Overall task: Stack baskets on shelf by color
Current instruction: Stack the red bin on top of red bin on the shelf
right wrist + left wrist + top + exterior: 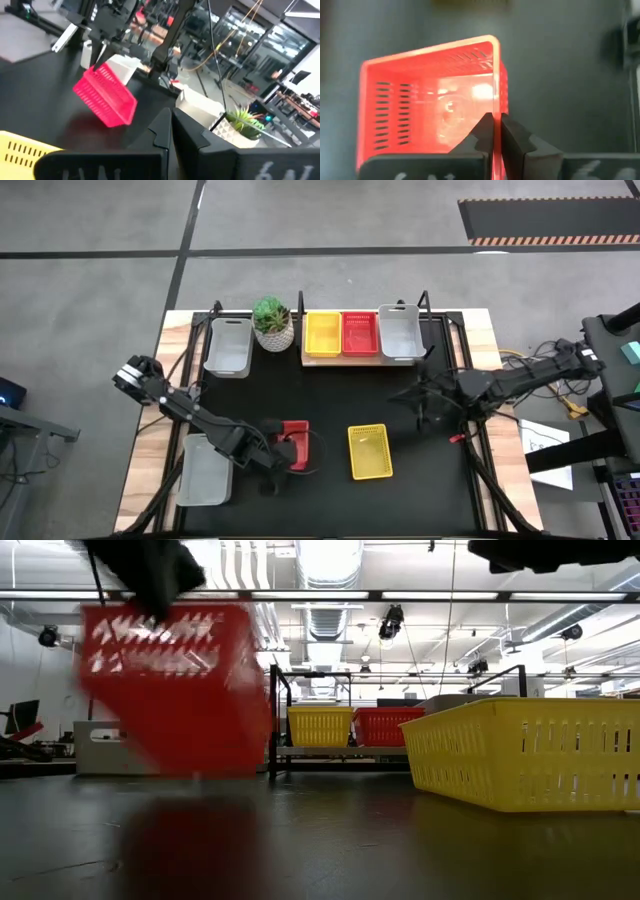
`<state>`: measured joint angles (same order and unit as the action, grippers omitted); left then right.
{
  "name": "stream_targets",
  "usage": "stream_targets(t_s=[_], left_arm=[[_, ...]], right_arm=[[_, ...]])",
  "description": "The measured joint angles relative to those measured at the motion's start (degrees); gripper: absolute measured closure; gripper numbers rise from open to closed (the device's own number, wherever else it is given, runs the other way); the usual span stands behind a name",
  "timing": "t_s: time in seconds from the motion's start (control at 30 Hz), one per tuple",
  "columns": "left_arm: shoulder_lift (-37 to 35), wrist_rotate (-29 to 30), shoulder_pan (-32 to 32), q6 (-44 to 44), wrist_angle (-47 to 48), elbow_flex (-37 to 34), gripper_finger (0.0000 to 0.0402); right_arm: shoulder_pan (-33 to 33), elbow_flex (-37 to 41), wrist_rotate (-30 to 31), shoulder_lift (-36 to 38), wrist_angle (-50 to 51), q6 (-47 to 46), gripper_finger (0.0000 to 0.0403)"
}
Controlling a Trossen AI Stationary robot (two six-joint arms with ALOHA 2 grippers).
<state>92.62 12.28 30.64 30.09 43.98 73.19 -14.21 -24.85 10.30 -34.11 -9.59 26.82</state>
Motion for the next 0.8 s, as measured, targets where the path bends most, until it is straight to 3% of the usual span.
stream_targets(t_s=[0.4, 0.6, 0.8], left_arm=[[-0.1, 21.5, -0.7, -22.2, -0.6, 17.7, 0.0401], [-0.1, 22.2, -6.3, -35.2, -8.4, 18.3, 0.0401], [0.4, 20.6, -16.3, -43.1, -16.9, 15.7, 0.0401]], right_arm=[[0.1, 4.3, -0.2, 6.5, -0.1, -3.2, 0.0394], [0.1, 2.8, -0.3, 7.1, 2.8, -5.3, 0.0394], [0.1, 2.8, -0.3, 7.1, 3.4, -5.3, 0.0394]])
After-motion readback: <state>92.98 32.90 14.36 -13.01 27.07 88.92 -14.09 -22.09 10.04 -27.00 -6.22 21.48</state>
